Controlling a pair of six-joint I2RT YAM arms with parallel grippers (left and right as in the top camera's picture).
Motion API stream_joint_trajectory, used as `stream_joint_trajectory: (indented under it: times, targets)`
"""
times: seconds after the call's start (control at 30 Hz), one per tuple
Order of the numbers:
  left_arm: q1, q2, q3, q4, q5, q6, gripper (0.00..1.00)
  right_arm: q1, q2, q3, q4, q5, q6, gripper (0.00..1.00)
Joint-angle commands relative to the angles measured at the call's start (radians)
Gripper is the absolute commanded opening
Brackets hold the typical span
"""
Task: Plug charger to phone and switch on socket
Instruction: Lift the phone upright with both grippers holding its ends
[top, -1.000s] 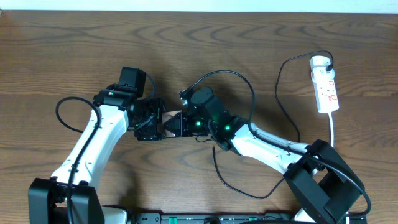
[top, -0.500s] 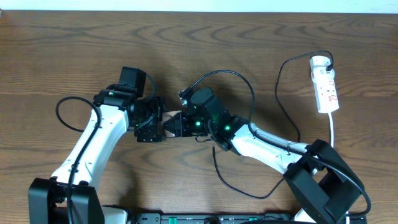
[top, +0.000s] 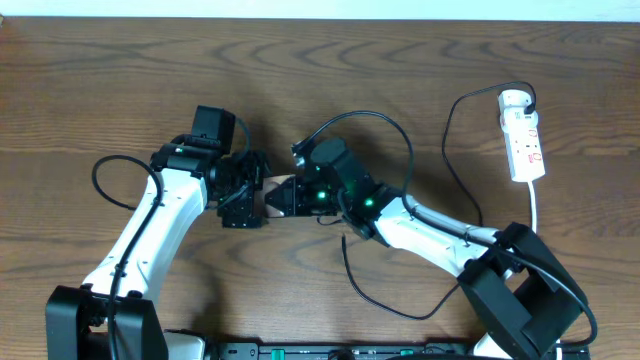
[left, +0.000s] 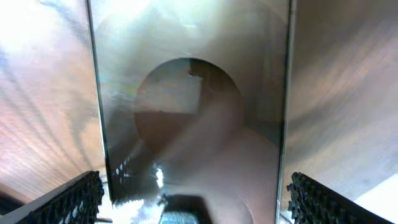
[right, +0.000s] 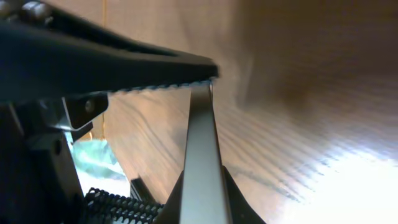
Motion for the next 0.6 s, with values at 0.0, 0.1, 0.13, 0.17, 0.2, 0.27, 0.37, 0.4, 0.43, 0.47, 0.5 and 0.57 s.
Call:
stream_joint_trajectory:
  times: [0.0, 0.1, 0.13, 0.17, 0.2, 0.27, 0.37, 0.4, 0.43, 0.47, 0.5, 0.57]
  targets:
    - [0.000, -0.025, 0.029, 0.035, 0.054, 0.025, 0.93, -0.045, -0.005, 0.015, 0.013, -0.020, 0.027, 0.01]
    - [0.000, -0.047, 0.029, 0.047, 0.053, 0.026, 0.93, -0.074, -0.005, 0.015, 0.013, -0.020, 0.028, 0.01]
    - [0.000, -0.058, 0.029, 0.052, 0.053, 0.027, 0.93, -0.087, -0.005, 0.015, 0.013, -0.020, 0.037, 0.01]
    - [0.000, -0.069, 0.029, 0.057, 0.053, 0.029, 0.93, -0.098, -0.005, 0.015, 0.013, -0.020, 0.045, 0.01]
    - [0.000, -0.080, 0.029, 0.061, 0.053, 0.032, 0.93, -0.111, -0.005, 0.015, 0.013, -0.020, 0.048, 0.01]
    - [0.000, -0.107, 0.029, 0.082, 0.053, 0.053, 0.93, -0.136, -0.005, 0.015, 0.013, -0.020, 0.068, 0.01]
    - [0.000, -0.148, 0.029, 0.119, 0.053, 0.084, 0.93, -0.176, -0.005, 0.015, 0.014, -0.020, 0.131, 0.01]
    - [0.000, -0.162, 0.029, 0.137, 0.053, 0.106, 0.93, -0.191, -0.005, 0.015, 0.014, -0.020, 0.168, 0.01]
    - [0.000, -0.180, 0.029, 0.179, 0.052, 0.155, 0.93, -0.215, -0.005, 0.015, 0.019, -0.022, 0.247, 0.01]
    - [0.000, -0.187, 0.029, 0.203, 0.052, 0.182, 0.93, -0.225, -0.005, 0.015, 0.021, -0.026, 0.289, 0.01]
    - [0.000, -0.192, 0.029, 0.225, 0.052, 0.203, 0.93, -0.237, -0.005, 0.015, 0.029, -0.036, 0.332, 0.01]
    - [0.000, -0.196, 0.029, 0.263, 0.053, 0.245, 0.93, -0.257, -0.005, 0.015, 0.055, -0.058, 0.431, 0.01]
